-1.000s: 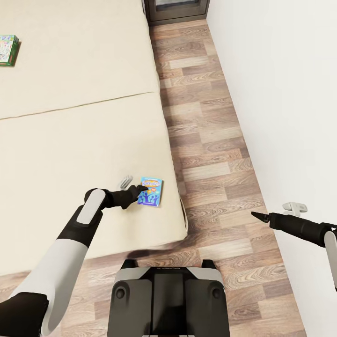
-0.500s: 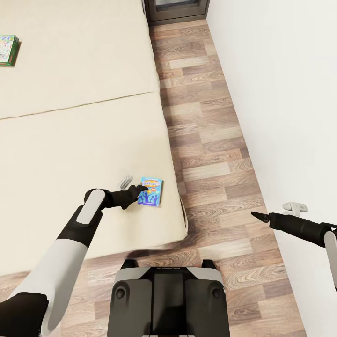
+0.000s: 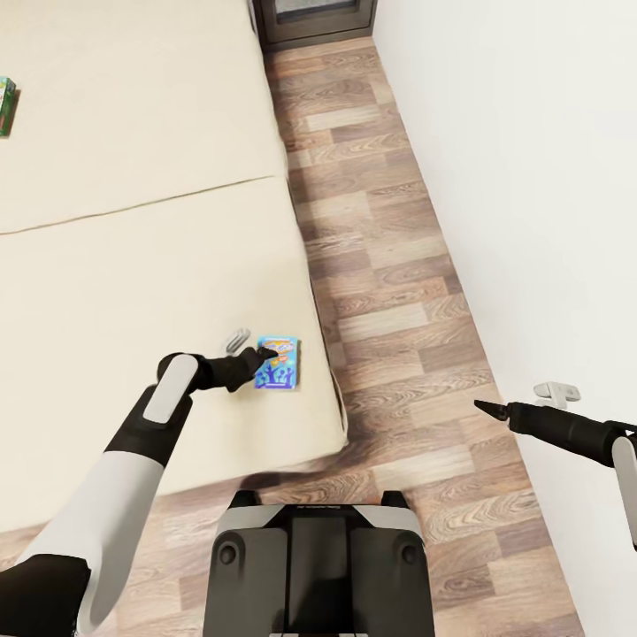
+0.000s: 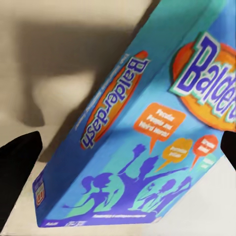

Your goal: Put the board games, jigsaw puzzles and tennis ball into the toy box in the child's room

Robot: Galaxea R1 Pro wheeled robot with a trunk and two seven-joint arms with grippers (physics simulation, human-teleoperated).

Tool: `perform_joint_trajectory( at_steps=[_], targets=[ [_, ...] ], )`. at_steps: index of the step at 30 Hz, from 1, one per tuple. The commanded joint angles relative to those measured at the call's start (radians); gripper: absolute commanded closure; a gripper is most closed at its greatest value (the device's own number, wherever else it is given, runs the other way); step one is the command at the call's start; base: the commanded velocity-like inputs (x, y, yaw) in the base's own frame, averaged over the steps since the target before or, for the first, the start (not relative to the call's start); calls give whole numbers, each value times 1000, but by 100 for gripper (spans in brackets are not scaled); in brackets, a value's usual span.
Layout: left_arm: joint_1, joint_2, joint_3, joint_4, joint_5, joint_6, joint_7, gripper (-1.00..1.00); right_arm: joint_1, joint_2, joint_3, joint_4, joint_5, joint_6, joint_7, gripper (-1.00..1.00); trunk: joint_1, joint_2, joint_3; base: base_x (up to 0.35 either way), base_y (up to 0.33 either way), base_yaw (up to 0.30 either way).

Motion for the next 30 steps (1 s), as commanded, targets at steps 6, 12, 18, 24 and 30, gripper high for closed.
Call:
perform_joint_trajectory(
  at_steps=[6,12,18,24,30],
  targets=[
    [-1,-1,-4,40,36,-11,1,-100,0,0,0,-1,-6,8,-2,-100,3,-1,-1,0,0,-79],
    [-1,-1,-4,27,36,-11,1,-100,0,0,0,-1,-6,8,-2,-100,3,-1,-1,0,0,-32],
    [-1,-1,-3,10,36,-10,2,-100,0,0,0,-1,-6,8,-2,-100,3,-1,-1,0,0,-12],
    [0,0,-3,0,36,-10,2,-100,0,0,1,-2,-6,8,-2,-100,3,-1,-1,0,0,-4],
    [0,0,-2,-3,36,-10,2,-100,0,0,1,-4,-6,8,-2,-100,3,-1,-1,0,0,-2]
  ],
)
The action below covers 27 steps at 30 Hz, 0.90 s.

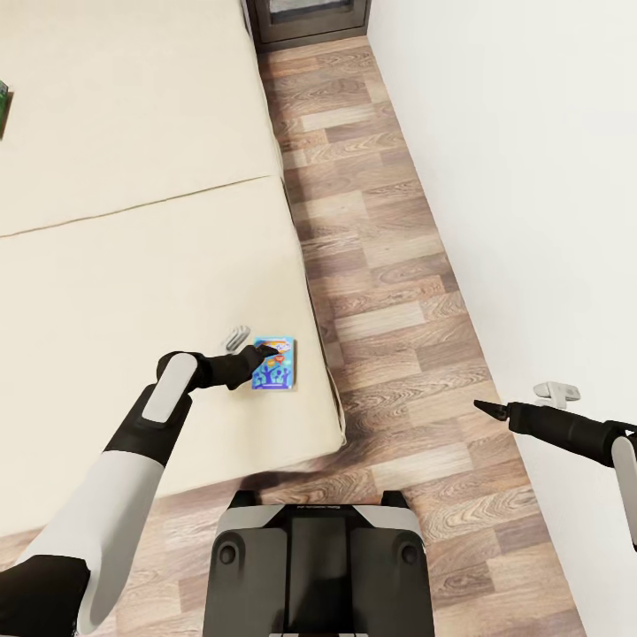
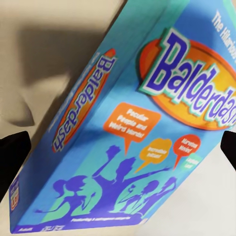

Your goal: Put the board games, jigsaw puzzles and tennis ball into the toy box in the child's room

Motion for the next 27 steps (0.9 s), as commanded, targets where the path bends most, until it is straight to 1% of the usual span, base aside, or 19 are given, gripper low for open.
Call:
perform_joint_trajectory(
  at_steps=[1,8,12,18,27],
  targets=[
    [0,0,-3,9,31,-9,4,-100,0,0,-1,-1,-7,8,-2,-100,3,-1,-1,0,0,-8],
    [0,0,-3,1,31,-9,2,-100,1,0,-1,-3,-7,8,-2,-100,3,-1,-1,0,0,-24],
    [3,0,-2,-20,31,-8,1,-100,2,0,0,-4,-7,8,-2,-100,3,-1,-1,0,0,-14],
    [21,3,0,-62,32,-7,0,-100,2,0,0,-4,-7,8,-2,-100,3,-1,-1,0,0,-6],
    [36,9,3,-78,32,-7,0,-100,2,0,0,-5,-7,8,-2,-100,3,-1,-1,0,0,-2]
  ],
)
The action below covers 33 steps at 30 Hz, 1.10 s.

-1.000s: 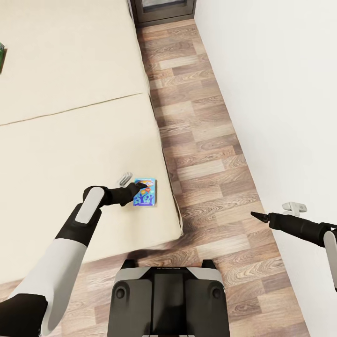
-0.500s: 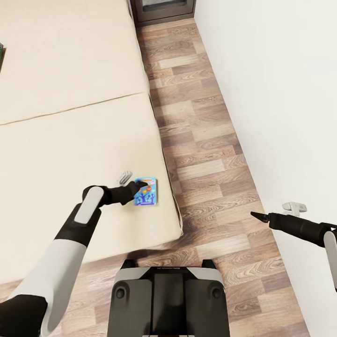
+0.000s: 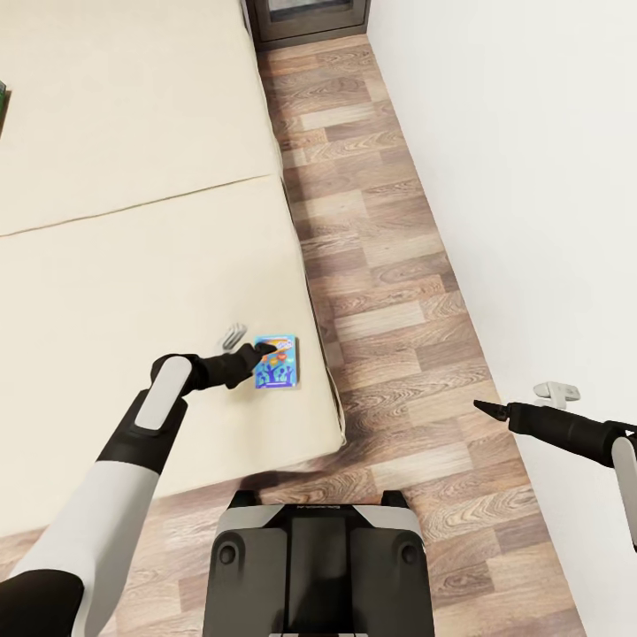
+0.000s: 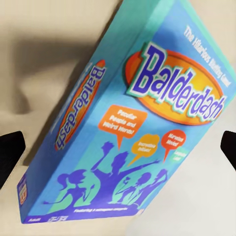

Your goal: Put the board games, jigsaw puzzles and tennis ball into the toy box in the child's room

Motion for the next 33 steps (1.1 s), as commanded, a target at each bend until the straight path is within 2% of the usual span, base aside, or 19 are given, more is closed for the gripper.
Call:
perform_joint_trajectory(
  at_steps=[1,23,33],
  targets=[
    [3,2,-1,-3,11,0,10,-100,-1,0,-1,0,-7,8,-2,-100,0,-1,-1,0,0,-1],
    [14,5,1,-8,11,0,12,-100,0,0,-1,-1,-7,8,-2,-100,0,-1,-1,0,0,-2],
    [14,4,1,-9,12,1,14,-100,0,0,0,-1,-7,8,-2,-100,0,-1,-1,0,0,-129]
  ],
)
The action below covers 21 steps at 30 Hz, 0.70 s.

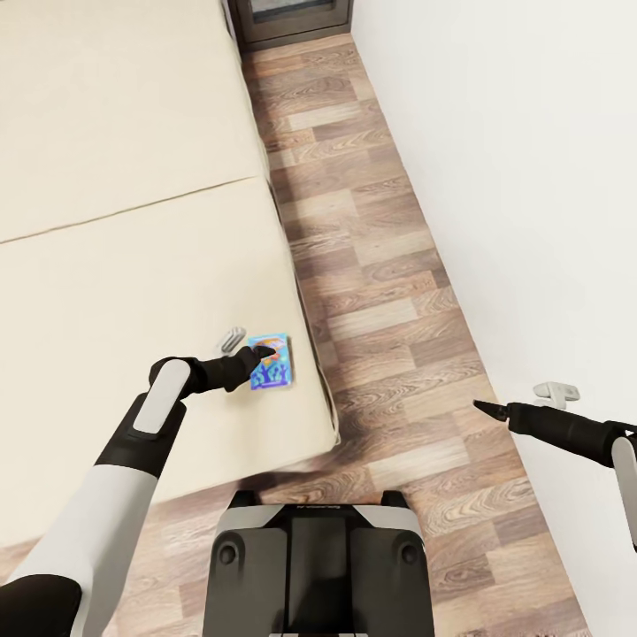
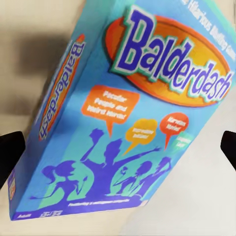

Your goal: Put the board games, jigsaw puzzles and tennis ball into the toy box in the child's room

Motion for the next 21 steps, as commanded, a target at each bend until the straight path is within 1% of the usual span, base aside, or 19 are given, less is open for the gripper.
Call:
perform_joint_trajectory(
  at_steps=[1,5,9,14,21],
  targets=[
    [0,1,-2,-1,11,0,10,-100,-1,0,-1,0,-7,8,-2,-100,0,-1,-1,0,0,-203],
    [0,1,-3,-1,11,0,10,-100,-1,0,-1,0,-7,8,-2,-100,0,-1,-1,0,0,-171],
    [0,1,-3,-1,10,0,10,-100,-1,0,-1,0,-7,8,-2,-100,0,-1,-1,0,0,-90],
    [0,1,-4,-1,9,0,10,-100,2,0,-1,0,-7,8,-1,-100,0,-1,-1,0,0,-47],
    [0,1,-5,-1,9,-1,10,-100,25,0,0,1,-8,8,-1,-100,0,-1,-1,0,0,-18]
  ],
)
